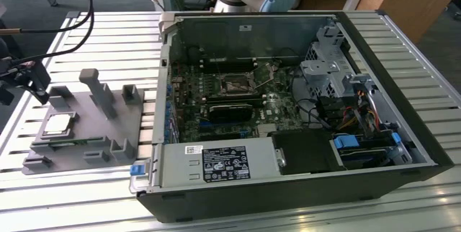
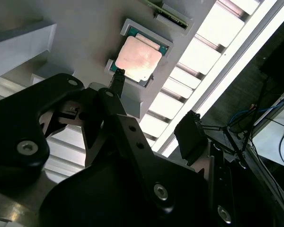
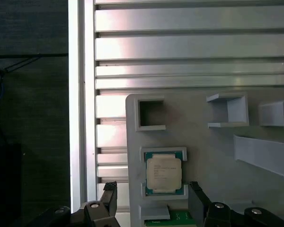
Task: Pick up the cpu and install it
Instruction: 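Pick up the cpu and move it towards the insertion slot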
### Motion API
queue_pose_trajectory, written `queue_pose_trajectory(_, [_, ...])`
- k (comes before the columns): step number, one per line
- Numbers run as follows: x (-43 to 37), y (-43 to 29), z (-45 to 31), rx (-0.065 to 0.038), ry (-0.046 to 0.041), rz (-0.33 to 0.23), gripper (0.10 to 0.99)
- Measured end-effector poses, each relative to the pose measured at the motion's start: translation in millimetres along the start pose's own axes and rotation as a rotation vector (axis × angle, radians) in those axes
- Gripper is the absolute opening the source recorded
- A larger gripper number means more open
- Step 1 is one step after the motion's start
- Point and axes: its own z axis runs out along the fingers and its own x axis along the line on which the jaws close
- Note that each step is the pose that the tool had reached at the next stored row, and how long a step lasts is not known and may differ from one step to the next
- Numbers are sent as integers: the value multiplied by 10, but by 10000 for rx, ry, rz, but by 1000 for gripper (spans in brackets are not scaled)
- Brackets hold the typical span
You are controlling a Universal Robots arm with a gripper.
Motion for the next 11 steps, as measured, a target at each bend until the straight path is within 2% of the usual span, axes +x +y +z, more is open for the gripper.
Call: queue_pose_trajectory(11, [-21,-3,108,-1,-1,1,706])
